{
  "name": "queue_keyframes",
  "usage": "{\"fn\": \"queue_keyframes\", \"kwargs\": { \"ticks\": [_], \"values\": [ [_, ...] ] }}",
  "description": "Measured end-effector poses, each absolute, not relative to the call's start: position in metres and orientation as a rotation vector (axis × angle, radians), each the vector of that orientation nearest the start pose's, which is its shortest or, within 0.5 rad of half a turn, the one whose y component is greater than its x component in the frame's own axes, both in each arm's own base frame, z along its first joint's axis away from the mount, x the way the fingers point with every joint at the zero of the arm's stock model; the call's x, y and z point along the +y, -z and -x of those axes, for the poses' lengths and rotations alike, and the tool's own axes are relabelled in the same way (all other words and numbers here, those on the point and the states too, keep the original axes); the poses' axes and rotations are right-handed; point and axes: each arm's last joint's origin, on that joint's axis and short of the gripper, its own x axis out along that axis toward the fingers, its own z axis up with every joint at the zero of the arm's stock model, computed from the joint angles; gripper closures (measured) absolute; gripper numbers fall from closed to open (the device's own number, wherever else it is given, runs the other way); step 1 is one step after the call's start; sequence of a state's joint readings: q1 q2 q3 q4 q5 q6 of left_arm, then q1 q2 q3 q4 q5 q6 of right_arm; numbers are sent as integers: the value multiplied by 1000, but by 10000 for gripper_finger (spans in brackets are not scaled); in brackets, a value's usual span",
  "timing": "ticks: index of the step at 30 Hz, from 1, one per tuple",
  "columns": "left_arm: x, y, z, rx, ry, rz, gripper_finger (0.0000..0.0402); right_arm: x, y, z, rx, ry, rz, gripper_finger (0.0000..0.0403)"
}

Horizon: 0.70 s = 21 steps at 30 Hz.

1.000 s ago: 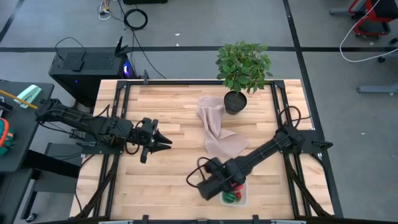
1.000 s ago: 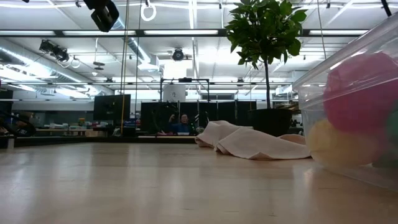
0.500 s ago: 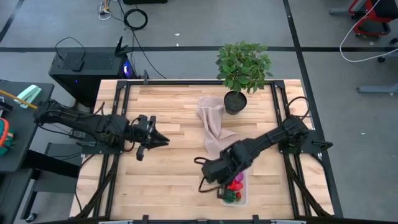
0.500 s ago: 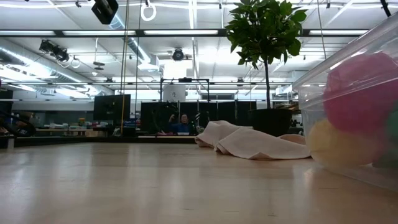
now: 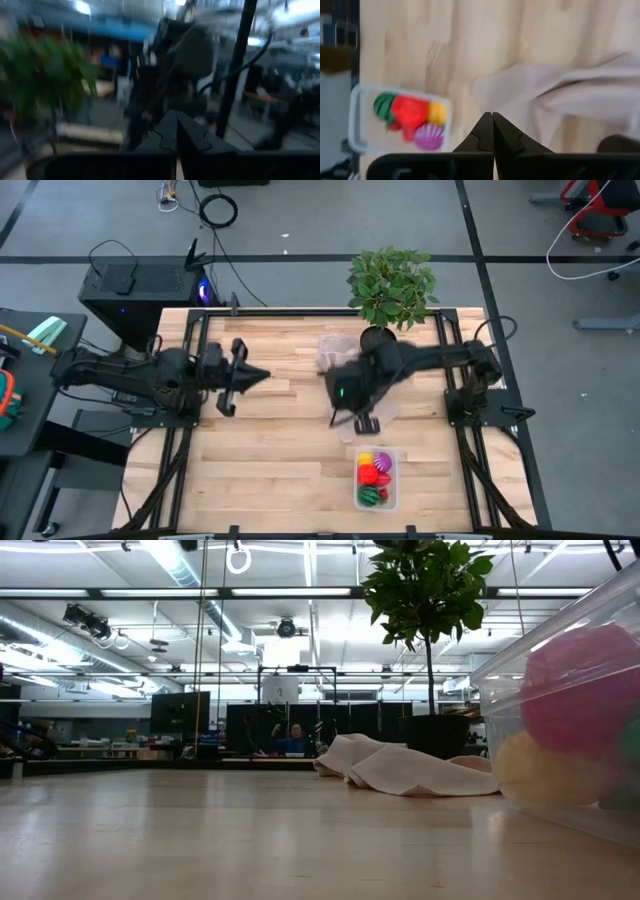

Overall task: Pick and placing Produce into tupperware
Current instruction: Return to Home Position

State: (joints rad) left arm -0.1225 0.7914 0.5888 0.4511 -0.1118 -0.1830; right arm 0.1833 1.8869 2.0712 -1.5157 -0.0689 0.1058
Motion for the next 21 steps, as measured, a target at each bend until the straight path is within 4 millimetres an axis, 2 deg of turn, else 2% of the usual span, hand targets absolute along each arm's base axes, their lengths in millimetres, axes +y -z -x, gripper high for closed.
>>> {"fn": "queue_keyframes", "kwargs": {
  "ticks": [5,10,15,21],
  "values": [
    [-10,-343,-168,-425,-68,117,385,34,-388,-342,1196,-119,-16,402],
    [-4,-360,-136,-560,-122,50,395,17,-402,-333,1130,-93,-24,402],
    [-1,-371,-92,-659,-146,-15,386,11,-401,-335,1132,-71,-45,402],
    [2,-373,-42,-753,-151,-42,396,11,-391,-344,1152,-54,-76,403]
  ]
}}
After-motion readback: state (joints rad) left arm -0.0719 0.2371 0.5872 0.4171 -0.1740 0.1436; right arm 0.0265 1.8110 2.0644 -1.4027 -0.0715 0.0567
